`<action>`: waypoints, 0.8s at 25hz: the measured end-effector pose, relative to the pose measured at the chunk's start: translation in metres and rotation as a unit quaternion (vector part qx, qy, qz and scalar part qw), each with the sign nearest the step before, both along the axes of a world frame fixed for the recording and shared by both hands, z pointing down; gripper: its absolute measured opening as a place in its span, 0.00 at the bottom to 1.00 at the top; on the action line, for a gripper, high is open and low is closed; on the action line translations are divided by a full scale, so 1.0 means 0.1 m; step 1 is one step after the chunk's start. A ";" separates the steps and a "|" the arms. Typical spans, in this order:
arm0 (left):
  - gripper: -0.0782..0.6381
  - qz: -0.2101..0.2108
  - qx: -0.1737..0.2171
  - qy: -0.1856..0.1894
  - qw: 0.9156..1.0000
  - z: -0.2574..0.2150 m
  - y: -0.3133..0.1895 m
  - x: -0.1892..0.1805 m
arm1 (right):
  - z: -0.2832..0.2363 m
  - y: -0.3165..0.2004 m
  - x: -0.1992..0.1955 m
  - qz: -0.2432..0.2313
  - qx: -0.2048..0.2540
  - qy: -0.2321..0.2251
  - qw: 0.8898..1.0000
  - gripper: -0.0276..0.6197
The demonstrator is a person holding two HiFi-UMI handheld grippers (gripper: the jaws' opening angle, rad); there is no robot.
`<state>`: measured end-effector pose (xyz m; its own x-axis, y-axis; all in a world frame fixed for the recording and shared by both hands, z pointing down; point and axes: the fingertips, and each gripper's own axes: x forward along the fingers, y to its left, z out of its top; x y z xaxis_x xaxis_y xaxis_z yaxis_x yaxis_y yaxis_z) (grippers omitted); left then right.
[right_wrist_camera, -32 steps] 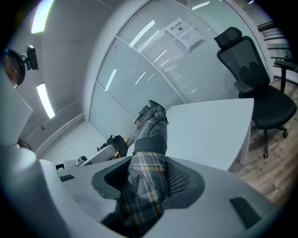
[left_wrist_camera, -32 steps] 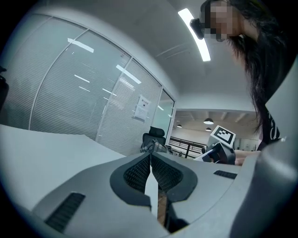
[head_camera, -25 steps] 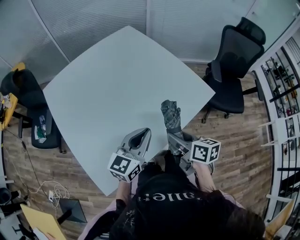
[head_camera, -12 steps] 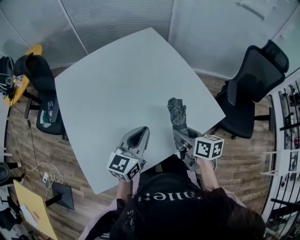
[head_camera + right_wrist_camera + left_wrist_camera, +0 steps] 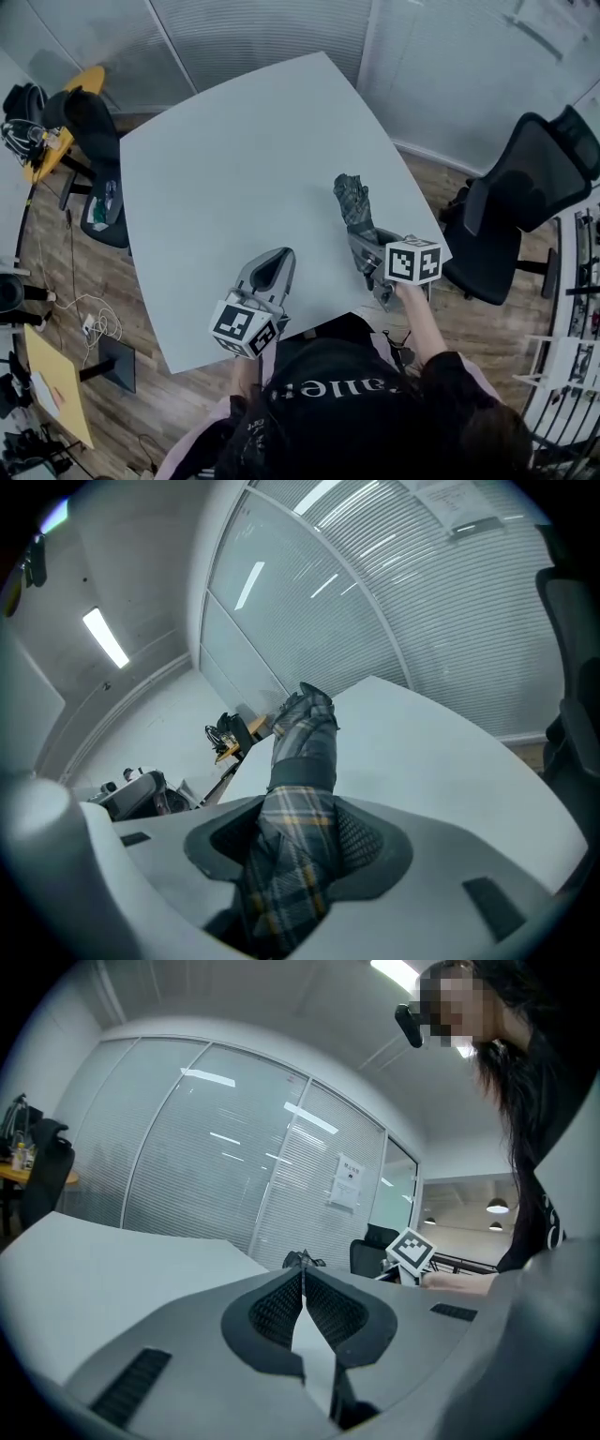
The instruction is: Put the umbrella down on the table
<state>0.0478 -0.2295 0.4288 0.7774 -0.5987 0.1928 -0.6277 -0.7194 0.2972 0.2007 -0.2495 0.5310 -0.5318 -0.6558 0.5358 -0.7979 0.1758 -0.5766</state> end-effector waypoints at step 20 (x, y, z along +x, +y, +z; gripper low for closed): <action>0.15 -0.106 -0.003 -0.025 0.994 0.04 -0.24 -0.01 | 1.03 -1.76 0.62 -0.174 -0.050 0.216 0.959 0.37</action>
<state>0.0464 -0.2531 0.4324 0.6239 -0.7461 0.2323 -0.7786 -0.5683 0.2660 0.2627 -0.4253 0.6337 -0.4232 -0.4116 0.8072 -0.8690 0.4365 -0.2330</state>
